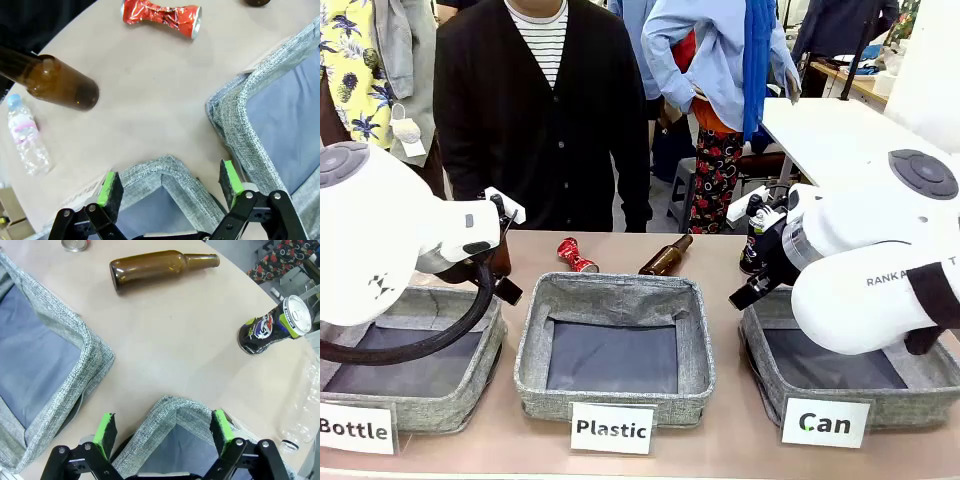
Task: Sort the can waste into the basket.
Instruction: Pick up the can waste from the table and place it in the right Fabric basket.
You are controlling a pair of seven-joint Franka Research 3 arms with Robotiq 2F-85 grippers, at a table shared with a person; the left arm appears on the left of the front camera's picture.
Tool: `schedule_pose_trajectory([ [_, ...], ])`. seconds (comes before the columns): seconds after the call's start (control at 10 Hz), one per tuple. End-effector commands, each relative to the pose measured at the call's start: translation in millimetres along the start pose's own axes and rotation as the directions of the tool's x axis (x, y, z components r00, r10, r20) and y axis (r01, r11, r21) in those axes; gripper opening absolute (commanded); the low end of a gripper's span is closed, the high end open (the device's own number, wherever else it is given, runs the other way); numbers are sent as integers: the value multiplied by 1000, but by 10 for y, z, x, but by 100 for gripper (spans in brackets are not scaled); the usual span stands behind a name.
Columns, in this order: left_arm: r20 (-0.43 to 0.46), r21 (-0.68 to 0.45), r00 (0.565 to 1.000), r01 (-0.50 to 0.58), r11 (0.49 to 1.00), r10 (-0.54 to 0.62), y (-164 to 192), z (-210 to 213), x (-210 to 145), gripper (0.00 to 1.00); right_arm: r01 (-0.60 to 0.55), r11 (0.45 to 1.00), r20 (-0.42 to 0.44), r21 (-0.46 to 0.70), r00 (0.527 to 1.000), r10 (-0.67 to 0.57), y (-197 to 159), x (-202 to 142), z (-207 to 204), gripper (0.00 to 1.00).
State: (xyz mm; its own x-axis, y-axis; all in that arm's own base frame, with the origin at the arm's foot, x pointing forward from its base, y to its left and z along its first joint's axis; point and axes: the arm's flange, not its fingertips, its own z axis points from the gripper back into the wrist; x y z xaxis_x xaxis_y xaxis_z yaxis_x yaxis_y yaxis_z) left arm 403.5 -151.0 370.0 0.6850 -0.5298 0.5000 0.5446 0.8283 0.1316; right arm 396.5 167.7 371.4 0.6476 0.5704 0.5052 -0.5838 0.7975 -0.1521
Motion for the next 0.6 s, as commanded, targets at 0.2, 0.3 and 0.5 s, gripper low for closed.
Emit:
schedule_pose_trajectory([
  [0.2, 0, 0, 1000, 0, 1000, 0, 0, 0, 0, 100, 0, 1000, 0, 0, 1000, 0, 0, 0, 0, 100],
  [0.3, 0, 0, 1000, 0, 1000, 0, 0, 0, 0, 100, 0, 1000, 0, 0, 1000, 0, 0, 0, 0, 100],
  [0.5, 0, 0, 1000, 0, 1000, 0, 0, 0, 0, 100, 0, 1000, 0, 0, 1000, 0, 0, 0, 0, 100],
])
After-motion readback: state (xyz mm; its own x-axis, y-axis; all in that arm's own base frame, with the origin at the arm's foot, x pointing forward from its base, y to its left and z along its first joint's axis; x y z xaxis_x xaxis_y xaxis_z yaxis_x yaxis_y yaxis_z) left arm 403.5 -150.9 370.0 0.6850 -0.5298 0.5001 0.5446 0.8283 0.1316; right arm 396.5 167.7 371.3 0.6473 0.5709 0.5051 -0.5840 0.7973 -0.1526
